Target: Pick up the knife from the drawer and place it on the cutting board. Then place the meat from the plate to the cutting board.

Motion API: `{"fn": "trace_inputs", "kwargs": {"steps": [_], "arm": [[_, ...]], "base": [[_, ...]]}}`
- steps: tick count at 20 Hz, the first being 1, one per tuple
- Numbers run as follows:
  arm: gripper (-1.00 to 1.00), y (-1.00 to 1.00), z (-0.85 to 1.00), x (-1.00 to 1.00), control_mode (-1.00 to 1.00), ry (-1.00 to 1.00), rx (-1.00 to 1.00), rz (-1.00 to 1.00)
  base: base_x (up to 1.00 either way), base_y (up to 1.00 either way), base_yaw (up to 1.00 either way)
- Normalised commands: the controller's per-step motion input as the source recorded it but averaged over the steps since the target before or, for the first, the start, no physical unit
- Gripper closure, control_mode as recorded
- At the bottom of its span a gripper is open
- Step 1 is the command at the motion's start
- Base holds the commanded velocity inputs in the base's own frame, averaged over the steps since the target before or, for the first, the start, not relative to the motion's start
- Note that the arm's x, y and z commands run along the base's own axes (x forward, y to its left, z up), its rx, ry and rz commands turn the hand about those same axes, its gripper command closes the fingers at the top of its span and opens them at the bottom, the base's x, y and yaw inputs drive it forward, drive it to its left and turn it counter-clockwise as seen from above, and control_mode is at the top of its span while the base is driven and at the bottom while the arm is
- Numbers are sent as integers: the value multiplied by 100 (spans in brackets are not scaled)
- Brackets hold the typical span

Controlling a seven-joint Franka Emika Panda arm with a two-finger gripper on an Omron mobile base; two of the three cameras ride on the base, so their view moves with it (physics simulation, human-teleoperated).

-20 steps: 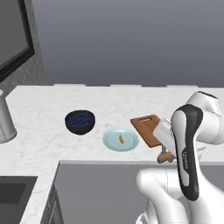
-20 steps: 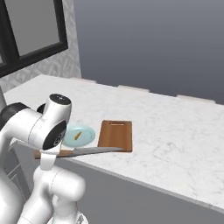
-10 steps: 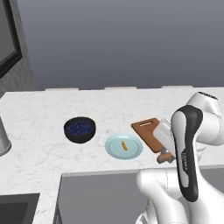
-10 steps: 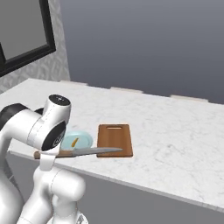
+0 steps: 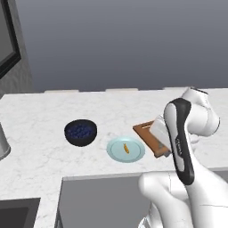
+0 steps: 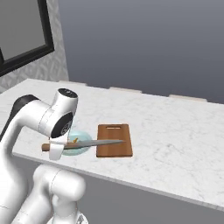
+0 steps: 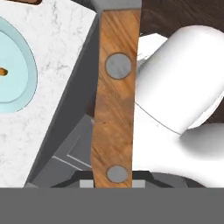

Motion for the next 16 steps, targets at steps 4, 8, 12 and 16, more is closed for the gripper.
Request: {"fn": "trace_inputs", "kwargs": {"steps": [4,8,12,16], "arm": [[100,0,0,68,-100,20,-7,32],[100,-18,-17,30,-100,9,-12,37],[100,-69,-45,18,-100,1,-8,38],[100,-97,-59,1,-100,-7,0,29]], "base": [[0,0,0],[0,0,0],[0,0,0],[0,0,0]]}}
